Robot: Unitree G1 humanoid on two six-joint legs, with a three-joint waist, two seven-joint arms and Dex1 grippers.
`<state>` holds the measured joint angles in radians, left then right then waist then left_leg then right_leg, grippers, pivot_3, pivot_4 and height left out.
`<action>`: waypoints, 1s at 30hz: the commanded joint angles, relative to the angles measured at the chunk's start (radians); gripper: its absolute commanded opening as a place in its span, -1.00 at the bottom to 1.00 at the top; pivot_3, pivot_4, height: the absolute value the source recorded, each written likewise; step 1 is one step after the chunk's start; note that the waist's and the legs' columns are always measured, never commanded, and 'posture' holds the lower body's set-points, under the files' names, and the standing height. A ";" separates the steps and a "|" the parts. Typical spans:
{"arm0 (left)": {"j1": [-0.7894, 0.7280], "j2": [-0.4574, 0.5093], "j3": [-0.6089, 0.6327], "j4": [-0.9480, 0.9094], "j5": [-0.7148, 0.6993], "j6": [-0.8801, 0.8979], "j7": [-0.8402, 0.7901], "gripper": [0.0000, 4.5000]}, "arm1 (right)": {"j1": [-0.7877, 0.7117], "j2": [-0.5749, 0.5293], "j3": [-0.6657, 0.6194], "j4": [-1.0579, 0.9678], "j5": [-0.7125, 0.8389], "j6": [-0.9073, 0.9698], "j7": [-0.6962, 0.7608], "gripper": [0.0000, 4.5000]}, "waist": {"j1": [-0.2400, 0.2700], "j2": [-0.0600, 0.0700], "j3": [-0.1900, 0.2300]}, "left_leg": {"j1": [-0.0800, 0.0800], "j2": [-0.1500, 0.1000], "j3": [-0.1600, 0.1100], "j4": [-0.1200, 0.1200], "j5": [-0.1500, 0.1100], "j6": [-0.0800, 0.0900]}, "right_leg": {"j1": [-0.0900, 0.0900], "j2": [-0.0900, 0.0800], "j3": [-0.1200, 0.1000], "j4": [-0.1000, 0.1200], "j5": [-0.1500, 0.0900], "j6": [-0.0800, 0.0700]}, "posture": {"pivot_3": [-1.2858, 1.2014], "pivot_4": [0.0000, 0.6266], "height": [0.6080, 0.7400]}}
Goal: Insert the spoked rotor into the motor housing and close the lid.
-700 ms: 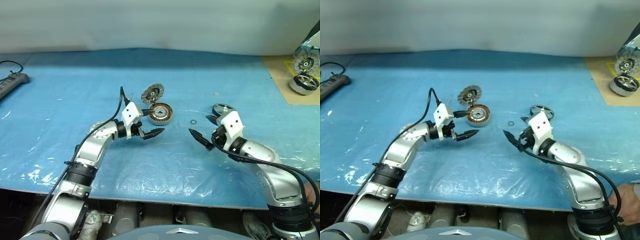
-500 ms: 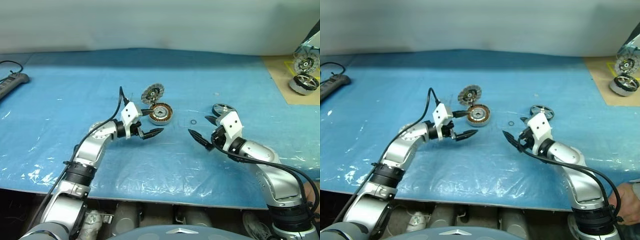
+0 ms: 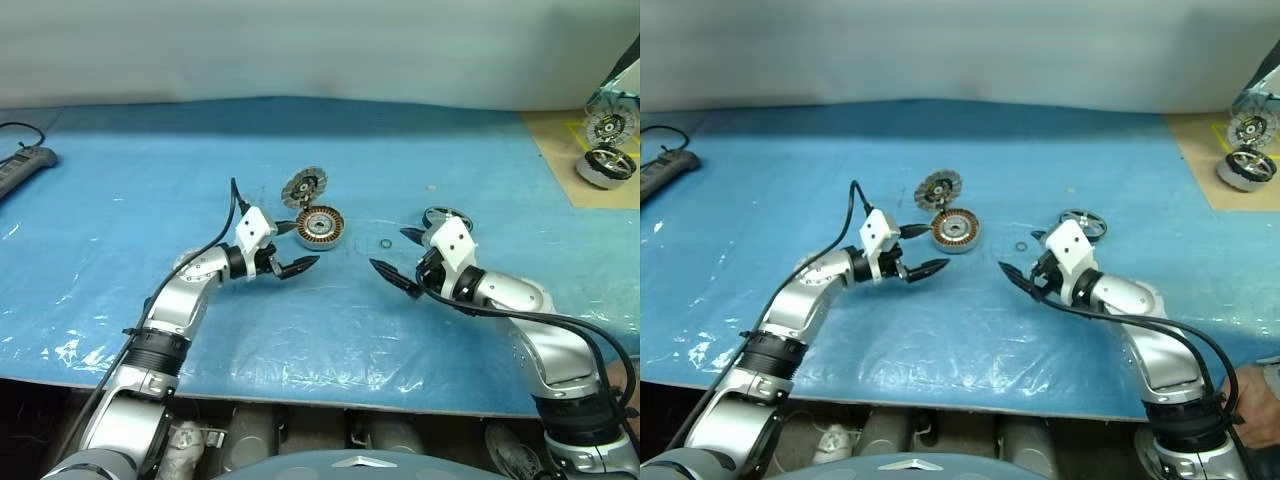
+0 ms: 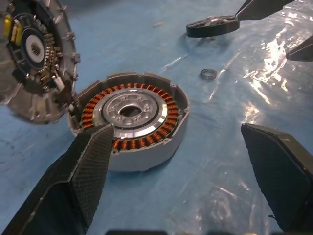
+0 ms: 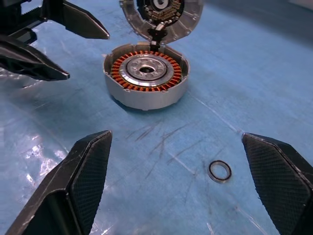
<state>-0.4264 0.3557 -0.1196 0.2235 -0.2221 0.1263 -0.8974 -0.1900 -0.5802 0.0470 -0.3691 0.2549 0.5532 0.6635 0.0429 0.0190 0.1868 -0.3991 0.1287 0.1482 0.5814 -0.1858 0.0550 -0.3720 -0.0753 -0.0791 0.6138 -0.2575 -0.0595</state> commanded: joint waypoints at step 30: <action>0.100 0.047 0.084 -0.059 -0.012 -0.020 0.054 0.98 | -0.698 0.046 0.333 0.671 -0.249 -0.429 0.592 1.00 | 0.002 -0.002 0.001 | -0.018 0.006 0.001 0.029 -0.001 0.004 | -0.019 0.000 0.000 0.028 0.000 -0.004 | 0.03 -0.52 1.00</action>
<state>-0.3271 0.3988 -0.0419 0.2088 -0.2225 0.1108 -0.8431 -0.8834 -0.5333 0.4118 0.3426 -0.0165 0.1210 1.2491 0.0447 0.0174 0.1877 -0.4174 0.1349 0.1490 0.6105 -0.1870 0.0593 -0.3911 -0.0753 -0.0791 0.6416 -0.2571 -0.0633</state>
